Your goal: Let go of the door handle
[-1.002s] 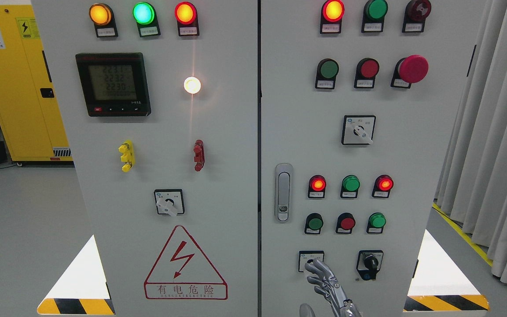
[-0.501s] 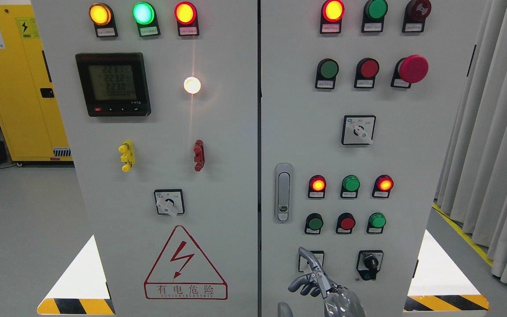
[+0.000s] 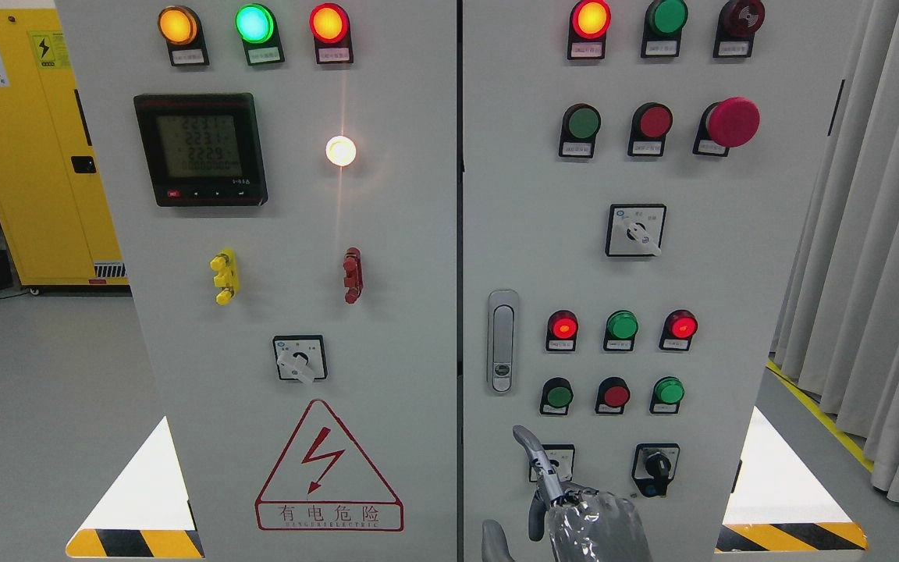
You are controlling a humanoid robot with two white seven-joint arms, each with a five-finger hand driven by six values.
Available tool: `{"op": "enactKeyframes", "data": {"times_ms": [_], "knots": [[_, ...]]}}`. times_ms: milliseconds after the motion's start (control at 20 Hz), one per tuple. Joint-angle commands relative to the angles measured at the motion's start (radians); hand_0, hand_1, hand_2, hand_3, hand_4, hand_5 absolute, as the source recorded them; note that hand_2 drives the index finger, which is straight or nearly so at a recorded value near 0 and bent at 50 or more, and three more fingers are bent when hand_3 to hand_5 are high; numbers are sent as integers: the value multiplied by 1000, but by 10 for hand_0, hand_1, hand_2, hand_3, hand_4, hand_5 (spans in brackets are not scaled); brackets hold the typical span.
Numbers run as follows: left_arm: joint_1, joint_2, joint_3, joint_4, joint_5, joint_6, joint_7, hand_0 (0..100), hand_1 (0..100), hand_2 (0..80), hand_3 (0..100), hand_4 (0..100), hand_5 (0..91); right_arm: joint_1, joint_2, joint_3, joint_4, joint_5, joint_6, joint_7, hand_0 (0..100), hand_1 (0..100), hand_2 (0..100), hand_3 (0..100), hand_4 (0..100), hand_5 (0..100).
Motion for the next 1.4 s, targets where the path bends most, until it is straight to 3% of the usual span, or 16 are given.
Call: {"op": "enactKeyframes", "data": {"times_ms": [0, 150, 501, 1002, 1353], "knots": [[0, 0, 0, 0, 0, 1, 0, 120, 556, 0, 0, 0, 0, -97, 48, 24, 119, 161, 22, -1, 586, 393, 0, 1000, 1000, 1000], [0, 0, 0, 0, 0, 1, 0, 120, 556, 0, 0, 0, 0, -145, 56, 24, 176, 170, 23, -18, 572, 389, 0, 1000, 1000, 1000], [0, 0, 0, 0, 0, 1, 0, 120, 556, 0, 0, 0, 0, -172, 65, 39, 242, 242, 54, -26, 547, 381, 0, 1000, 1000, 1000], [0, 0, 0, 0, 0, 1, 0, 120, 556, 0, 0, 0, 0, -237, 76, 38, 294, 244, 155, -17, 585, 390, 0, 1000, 1000, 1000], [0, 0, 0, 0, 0, 1, 0, 120, 556, 0, 0, 0, 0, -225, 76, 53, 291, 241, 171, -24, 614, 395, 0, 1000, 1000, 1000]]}}
